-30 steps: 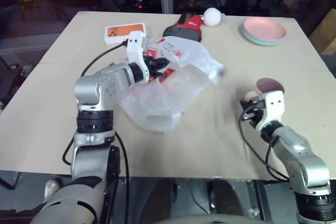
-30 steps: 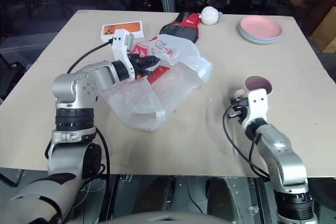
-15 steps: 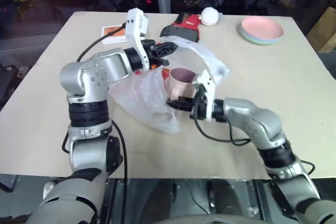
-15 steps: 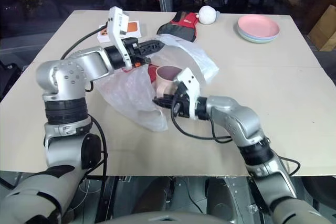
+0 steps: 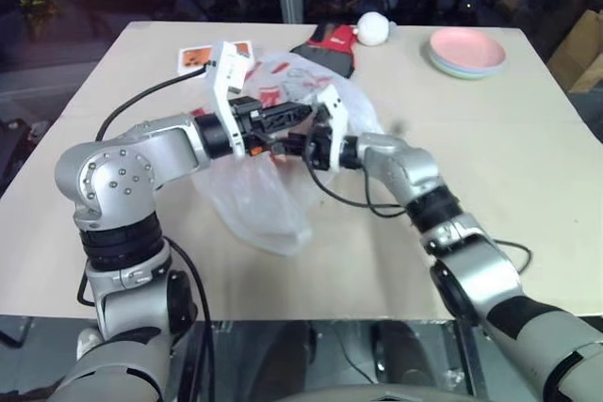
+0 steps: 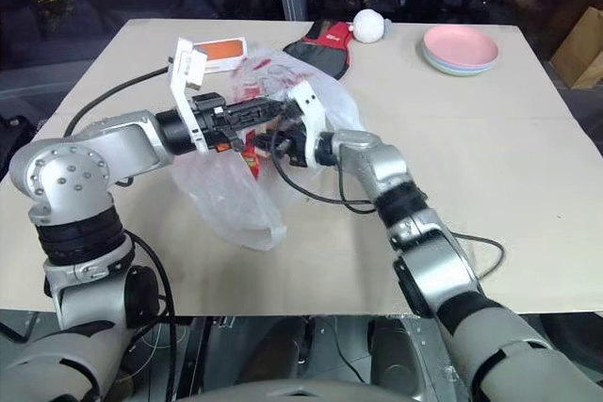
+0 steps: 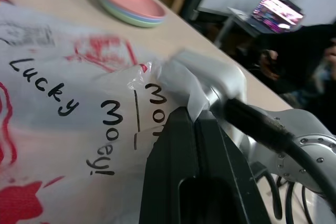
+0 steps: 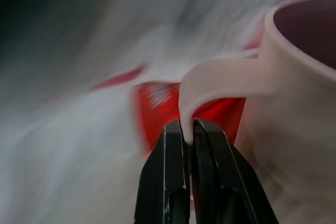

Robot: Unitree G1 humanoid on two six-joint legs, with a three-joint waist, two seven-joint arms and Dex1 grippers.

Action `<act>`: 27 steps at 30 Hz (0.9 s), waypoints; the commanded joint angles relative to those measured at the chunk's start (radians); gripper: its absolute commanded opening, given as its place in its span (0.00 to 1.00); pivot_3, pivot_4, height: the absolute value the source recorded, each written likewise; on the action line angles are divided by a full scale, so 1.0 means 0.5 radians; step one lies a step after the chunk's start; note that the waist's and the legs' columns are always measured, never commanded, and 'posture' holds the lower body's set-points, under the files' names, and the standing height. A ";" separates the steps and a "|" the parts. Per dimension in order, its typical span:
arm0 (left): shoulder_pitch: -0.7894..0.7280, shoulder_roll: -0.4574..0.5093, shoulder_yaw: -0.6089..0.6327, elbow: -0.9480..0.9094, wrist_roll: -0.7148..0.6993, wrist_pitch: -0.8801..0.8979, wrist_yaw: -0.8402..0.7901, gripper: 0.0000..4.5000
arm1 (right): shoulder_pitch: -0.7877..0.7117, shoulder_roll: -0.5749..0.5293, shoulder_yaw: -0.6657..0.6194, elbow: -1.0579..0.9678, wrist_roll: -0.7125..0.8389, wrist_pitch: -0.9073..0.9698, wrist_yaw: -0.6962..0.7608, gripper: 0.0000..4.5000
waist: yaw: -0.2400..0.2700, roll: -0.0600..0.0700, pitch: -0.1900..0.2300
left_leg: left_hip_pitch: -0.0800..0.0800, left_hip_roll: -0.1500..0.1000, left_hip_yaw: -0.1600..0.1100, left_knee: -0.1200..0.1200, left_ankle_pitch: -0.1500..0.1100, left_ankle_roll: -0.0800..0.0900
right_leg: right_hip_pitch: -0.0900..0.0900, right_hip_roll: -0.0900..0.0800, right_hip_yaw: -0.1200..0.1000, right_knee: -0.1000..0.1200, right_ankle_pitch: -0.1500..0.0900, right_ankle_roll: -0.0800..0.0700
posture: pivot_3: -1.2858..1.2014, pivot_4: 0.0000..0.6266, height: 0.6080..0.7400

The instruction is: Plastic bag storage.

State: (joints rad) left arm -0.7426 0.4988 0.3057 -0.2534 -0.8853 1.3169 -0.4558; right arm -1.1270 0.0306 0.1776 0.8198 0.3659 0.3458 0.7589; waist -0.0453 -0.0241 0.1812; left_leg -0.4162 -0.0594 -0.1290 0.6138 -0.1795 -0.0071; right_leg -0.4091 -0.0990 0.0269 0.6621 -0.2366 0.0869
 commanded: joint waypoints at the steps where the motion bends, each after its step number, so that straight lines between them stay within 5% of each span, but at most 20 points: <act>1: -0.044 -0.036 0.026 -0.006 0.006 -0.099 0.065 0.00 | -0.135 0.055 -0.035 0.254 -0.166 -0.325 -0.035 0.22 | 0.006 0.000 0.000 | -0.001 0.000 -0.001 -0.001 0.000 -0.001 | 0.000 0.000 -0.001 -0.001 0.000 0.000 | 0.52 0.24 1.00; 8: -0.069 -0.065 0.058 0.178 0.060 -0.243 0.154 0.00 | -0.035 0.029 0.002 0.117 -0.388 -0.490 -0.058 0.98 | -0.009 0.000 0.000 | -0.001 0.000 0.000 -0.002 0.002 -0.003 | -0.002 0.001 0.000 -0.001 0.000 0.000 | 0.52 0.24 1.00; 14: -0.094 -0.061 0.031 0.439 0.139 -0.395 0.121 0.00 | 0.478 -0.214 0.079 -1.006 -0.418 -0.070 -0.034 0.99 | 0.000 0.000 0.000 | -0.003 0.001 -0.002 -0.003 0.002 -0.003 | -0.003 0.001 0.000 -0.001 0.000 0.000 | 0.52 0.24 1.00; 27: -0.159 -0.072 -0.053 0.577 0.193 -0.463 0.026 0.00 | 0.835 -0.558 0.068 -2.006 -0.536 0.444 -0.246 0.99 | 0.010 0.000 0.000 | -0.004 0.005 -0.001 -0.002 0.003 -0.005 | -0.004 0.005 0.000 -0.001 0.001 -0.002 | 0.52 0.24 1.00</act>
State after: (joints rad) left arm -0.8067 0.4517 0.2672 0.0566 -0.7843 1.1008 -0.4338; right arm -0.7127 -0.2286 0.2447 -0.0639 0.1015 0.5312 0.6550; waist -0.0402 -0.0240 0.1813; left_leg -0.4183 -0.0568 -0.1294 0.6128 -0.1782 -0.0096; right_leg -0.4110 -0.0968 0.0266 0.6614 -0.2360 0.0861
